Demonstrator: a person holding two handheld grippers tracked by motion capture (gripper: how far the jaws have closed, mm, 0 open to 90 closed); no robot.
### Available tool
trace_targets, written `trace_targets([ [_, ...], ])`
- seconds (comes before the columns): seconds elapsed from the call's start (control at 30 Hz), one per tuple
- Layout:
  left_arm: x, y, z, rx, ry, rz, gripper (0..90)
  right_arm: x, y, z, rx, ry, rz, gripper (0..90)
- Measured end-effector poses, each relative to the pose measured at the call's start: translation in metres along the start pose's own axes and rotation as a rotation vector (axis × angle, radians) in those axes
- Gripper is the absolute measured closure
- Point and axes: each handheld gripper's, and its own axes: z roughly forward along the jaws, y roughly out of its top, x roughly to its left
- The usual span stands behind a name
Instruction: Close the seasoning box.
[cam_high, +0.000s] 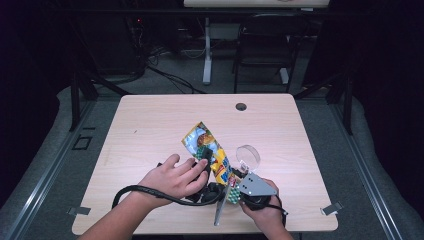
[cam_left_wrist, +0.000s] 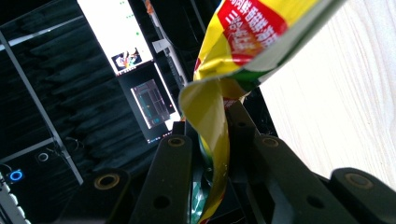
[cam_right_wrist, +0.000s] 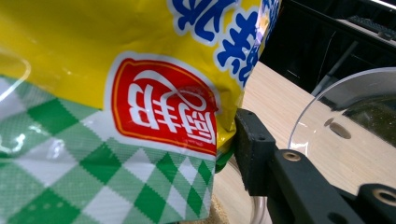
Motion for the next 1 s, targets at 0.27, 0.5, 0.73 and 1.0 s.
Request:
trace_targets([
  [0.27, 0.0004, 0.0018, 0.0006, 0.005, -0.007, 0.013, 82.5, -0.0008, -0.0007, 0.0005, 0.008, 0.003, 0.0, 71.4],
  [0.5, 0.0022, 0.0034, 0.0017, 0.004, -0.01, 0.024, 82.4, -0.0016, -0.0018, 0.0006, 0.012, 0.004, 0.005, 71.4],
  [0.73, 0.0029, 0.0054, 0.0013, 0.008, -0.008, 0.031, 82.5, -0.0022, -0.0027, -0.0001, 0.01, 0.007, 0.016, 71.4],
  [1.0, 0.0038, 0.0073, -0.0006, 0.002, -0.004, 0.03, 82.4, -0.001, -0.0031, -0.0016, 0.008, 0.009, 0.015, 71.4],
])
